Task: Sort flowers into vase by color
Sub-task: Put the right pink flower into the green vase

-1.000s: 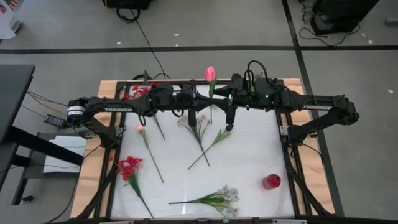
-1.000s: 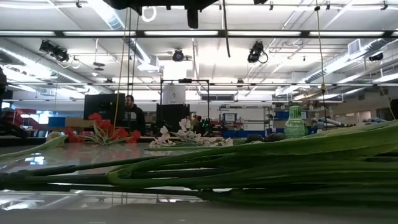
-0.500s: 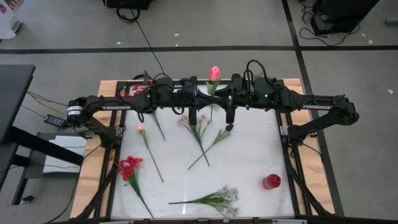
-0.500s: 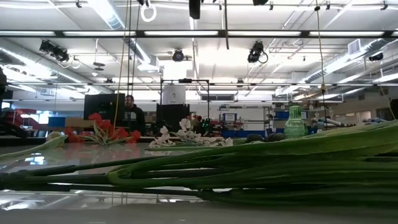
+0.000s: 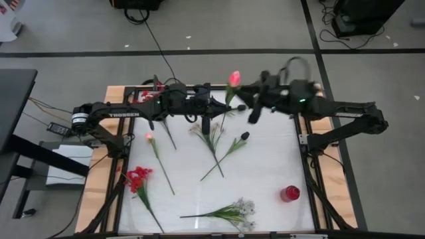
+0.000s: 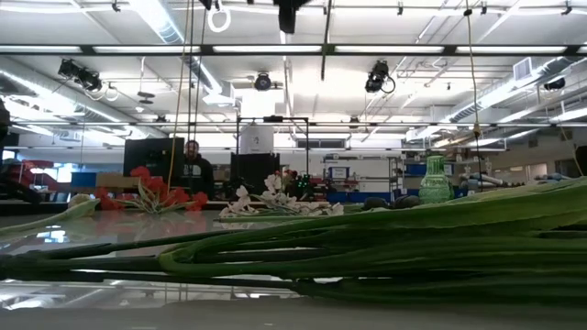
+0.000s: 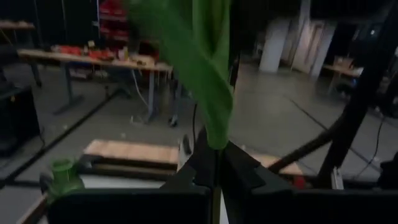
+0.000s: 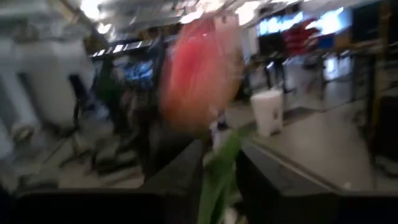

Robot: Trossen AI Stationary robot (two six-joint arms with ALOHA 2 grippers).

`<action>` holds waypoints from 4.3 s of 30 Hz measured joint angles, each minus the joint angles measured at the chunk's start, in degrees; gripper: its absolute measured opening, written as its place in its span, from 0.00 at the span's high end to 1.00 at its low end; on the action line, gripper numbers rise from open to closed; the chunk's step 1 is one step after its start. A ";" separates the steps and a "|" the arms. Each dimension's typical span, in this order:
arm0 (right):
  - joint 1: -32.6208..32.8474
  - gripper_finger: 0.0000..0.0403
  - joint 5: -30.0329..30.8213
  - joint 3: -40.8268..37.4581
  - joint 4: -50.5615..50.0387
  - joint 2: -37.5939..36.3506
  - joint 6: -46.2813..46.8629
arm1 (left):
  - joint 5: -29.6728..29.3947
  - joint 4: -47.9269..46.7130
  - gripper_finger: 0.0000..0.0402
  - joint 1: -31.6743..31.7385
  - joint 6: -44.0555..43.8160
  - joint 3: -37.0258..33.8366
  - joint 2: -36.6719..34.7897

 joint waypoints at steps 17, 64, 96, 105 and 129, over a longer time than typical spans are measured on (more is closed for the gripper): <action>3.12 0.47 -1.11 -0.28 -4.97 2.44 2.04 | 0.18 0.25 0.95 -0.11 -1.16 -0.02 -0.21; 5.86 0.51 2.08 -0.26 -7.46 5.02 1.29 | -6.47 -6.04 0.97 -2.89 -0.10 -0.02 -2.33; 5.40 0.96 3.02 -0.26 -6.16 2.47 -4.65 | -6.64 -22.36 0.59 -1.02 2.79 -0.07 -13.52; 5.42 0.96 5.41 -0.26 -6.19 -0.41 -8.78 | -6.64 -32.80 0.52 1.73 4.62 -0.07 -27.31; -12.94 0.94 26.73 -7.14 -20.76 -12.92 -11.30 | -8.11 -34.04 0.52 2.12 7.57 -0.04 -31.44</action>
